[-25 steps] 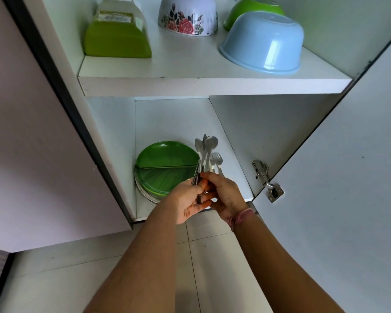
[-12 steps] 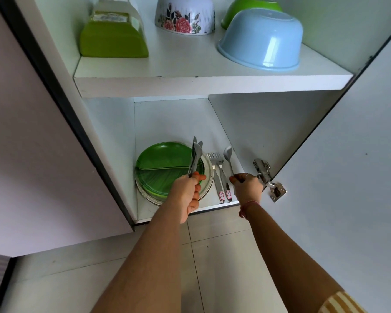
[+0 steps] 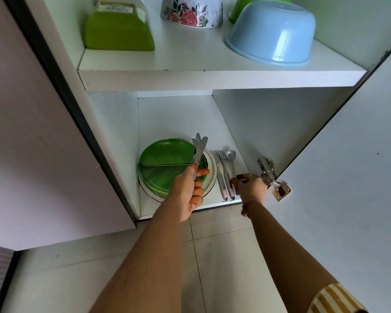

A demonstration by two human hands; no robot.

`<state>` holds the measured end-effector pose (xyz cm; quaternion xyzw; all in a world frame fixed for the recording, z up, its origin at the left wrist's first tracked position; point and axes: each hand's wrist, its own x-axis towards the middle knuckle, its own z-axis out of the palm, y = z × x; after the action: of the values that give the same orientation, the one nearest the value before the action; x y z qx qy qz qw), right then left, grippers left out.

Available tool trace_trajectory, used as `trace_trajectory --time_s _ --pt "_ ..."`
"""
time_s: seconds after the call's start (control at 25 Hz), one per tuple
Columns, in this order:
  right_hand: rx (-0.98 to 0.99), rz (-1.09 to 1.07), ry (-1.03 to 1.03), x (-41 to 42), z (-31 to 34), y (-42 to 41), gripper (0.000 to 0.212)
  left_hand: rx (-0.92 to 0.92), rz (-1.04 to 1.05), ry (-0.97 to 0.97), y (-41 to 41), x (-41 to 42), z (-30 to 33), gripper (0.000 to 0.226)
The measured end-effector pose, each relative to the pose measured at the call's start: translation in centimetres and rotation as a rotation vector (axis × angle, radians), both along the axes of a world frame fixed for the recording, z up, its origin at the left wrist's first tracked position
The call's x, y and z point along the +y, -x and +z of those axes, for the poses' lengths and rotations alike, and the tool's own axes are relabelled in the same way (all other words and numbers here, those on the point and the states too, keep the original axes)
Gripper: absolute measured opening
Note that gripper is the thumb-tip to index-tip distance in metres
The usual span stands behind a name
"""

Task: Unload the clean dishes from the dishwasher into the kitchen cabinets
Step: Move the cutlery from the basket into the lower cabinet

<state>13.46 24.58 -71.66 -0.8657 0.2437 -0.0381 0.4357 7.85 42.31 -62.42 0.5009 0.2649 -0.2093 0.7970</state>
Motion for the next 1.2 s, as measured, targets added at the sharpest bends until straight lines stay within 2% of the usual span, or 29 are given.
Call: trace_trajectory --time_s 0.2,0.36,0.4,0.44,0.52,0.56,0.6,0.72,0.84,1.04,1.12,1.2 --pt "-0.015 0.062 0.065 0.3 -0.2 0.5 0.021 0.0 0.026 0.017 0.1 0.2 0.0 0.037" --pt "-0.13 0.063 0.038 1.0 1.0 2.1 0.026 -0.008 0.011 0.079 0.1 0.4 0.0 0.037" --pt "-0.169 0.056 0.004 1.6 1.6 2.7 0.025 -0.01 0.0 0.102 0.1 0.4 -0.1 0.037" --pt "-0.188 0.053 -0.121 2.5 2.3 3.4 0.025 -0.015 -0.012 0.121 0.1 0.4 -0.1 0.037" --pt "-0.128 0.095 -0.523 4.3 4.3 4.6 0.027 -0.021 -0.038 0.13 0.1 0.2 0.0 0.036" --pt "-0.082 0.142 -0.663 4.9 5.1 5.0 0.029 -0.017 -0.048 0.122 0.2 0.0 0.1 0.035" --pt "-0.049 0.197 -0.714 5.3 5.7 5.3 0.029 -0.01 -0.05 0.11 0.3 -0.3 0.4 0.032" --pt "-0.057 0.214 -0.741 5.6 6.6 5.7 0.024 0.005 -0.045 0.091 0.5 -1.0 1.1 0.023" --pt "-0.096 0.179 -0.612 4.7 7.3 6.2 0.03 0.007 -0.026 0.099 0.3 -1.5 1.3 0.021" --pt "0.032 0.292 -0.624 4.3 8.5 7.0 0.018 -0.028 -0.044 0.035 0.1 -1.6 1.1 0.028" --pt "0.022 0.256 -0.715 4.2 8.3 7.2 0.017 -0.034 -0.048 0.042 0.1 -1.8 1.2 0.027" --pt "0.025 0.144 -0.938 3.8 7.7 7.3 0.019 -0.045 -0.043 0.047 0.1 -2.1 1.4 0.028"
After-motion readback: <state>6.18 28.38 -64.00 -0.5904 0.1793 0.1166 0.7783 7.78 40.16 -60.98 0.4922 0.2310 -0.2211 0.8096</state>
